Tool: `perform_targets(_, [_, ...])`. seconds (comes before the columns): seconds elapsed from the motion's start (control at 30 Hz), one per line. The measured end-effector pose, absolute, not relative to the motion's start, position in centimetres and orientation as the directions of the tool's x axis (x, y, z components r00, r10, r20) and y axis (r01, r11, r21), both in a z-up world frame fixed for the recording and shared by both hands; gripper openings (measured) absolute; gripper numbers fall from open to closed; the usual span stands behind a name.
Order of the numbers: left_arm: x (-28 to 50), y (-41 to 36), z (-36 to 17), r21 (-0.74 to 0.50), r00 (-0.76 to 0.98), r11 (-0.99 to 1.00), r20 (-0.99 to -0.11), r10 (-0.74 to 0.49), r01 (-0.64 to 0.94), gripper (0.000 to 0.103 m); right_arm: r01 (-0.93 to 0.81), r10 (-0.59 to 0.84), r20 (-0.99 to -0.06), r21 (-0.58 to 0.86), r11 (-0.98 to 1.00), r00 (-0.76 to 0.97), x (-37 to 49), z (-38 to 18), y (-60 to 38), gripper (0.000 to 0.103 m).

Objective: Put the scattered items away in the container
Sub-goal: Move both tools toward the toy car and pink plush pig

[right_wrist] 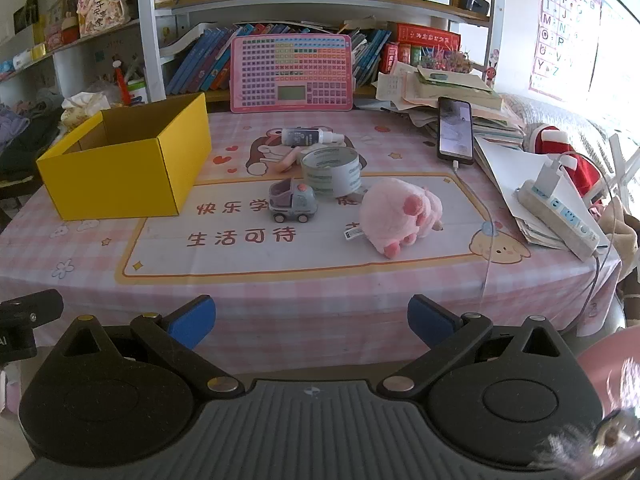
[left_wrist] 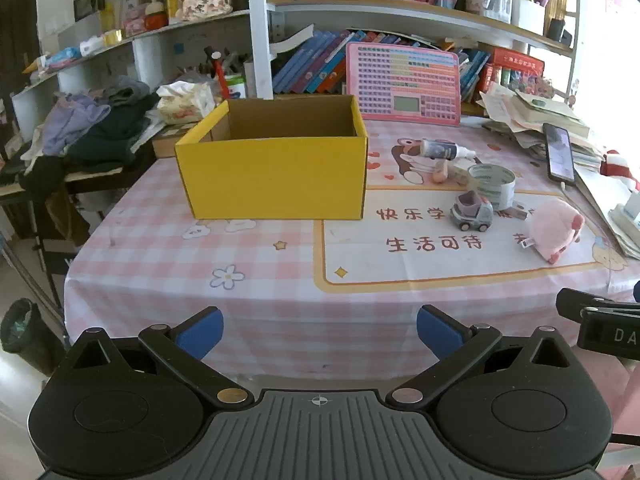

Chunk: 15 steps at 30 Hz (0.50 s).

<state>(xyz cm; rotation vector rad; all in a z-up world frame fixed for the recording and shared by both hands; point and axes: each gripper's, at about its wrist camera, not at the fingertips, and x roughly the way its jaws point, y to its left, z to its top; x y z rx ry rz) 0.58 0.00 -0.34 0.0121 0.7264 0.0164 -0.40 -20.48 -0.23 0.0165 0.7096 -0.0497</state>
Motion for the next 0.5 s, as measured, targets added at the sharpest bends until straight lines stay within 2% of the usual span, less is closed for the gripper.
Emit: perform_targets(0.5, [0.66,-0.14,-0.32,0.021,0.745,1.0,-0.667,0.022,-0.01,0.103,0.053,-0.042,-0.653,-0.004,0.999,0.756,-0.35,-0.21,-20.55,0.103])
